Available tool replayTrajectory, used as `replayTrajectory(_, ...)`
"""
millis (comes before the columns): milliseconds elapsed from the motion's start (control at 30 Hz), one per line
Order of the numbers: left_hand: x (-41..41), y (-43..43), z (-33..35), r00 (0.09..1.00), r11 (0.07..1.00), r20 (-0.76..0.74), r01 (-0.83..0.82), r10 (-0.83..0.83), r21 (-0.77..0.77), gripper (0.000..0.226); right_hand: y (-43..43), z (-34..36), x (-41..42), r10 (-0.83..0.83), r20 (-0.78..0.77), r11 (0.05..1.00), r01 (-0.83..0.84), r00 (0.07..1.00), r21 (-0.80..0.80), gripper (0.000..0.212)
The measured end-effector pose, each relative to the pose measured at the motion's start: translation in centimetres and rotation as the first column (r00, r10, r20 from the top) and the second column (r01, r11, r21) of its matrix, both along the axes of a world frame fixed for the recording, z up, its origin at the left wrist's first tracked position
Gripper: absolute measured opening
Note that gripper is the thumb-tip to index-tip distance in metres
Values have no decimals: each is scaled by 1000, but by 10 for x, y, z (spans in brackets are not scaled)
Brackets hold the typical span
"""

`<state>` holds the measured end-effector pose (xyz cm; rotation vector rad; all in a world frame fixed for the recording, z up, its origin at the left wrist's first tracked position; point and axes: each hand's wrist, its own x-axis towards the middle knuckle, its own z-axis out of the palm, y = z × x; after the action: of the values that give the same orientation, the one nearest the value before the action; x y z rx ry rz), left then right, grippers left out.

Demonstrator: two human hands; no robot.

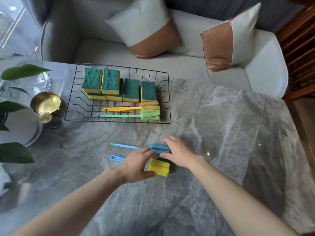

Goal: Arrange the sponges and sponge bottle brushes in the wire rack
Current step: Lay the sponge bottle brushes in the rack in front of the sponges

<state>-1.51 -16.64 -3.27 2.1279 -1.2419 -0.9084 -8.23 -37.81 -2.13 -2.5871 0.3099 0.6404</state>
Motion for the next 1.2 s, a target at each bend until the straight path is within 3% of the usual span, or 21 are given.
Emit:
replayTrajectory(133,-21,-2,-23,999,996,-27,27,-25,84,73,6,-14,-5,-38,-38,999,38,999,0,45)
replayTrajectory(233,-28,-7,-30,999,997,23,-47,46,60,59,7,-18,-5,-89,-40,996,89,995,7,46)
replayTrajectory(333,-27,-10,-30,990,992,-58,-126,128,29,51,6,-19,-4,-114,-41,994,114,993,-6,46)
replayTrajectory(500,-14,2,-19,968,975,-120,-220,221,21,40,8,-16,-5,-98,12,994,99,995,-51,28)
replayTrajectory(700,8,17,17,977,978,-62,-205,202,-38,35,8,0,0,-17,31,1000,17,999,15,14)
replayTrajectory(1000,61,16,72,980,968,79,-166,183,-186,36,-20,62,68,21,306,999,-32,952,32,21)
replayTrajectory(1200,100,-3,76,959,955,149,-208,242,-214,33,-40,57,131,-10,308,998,-9,951,60,18)
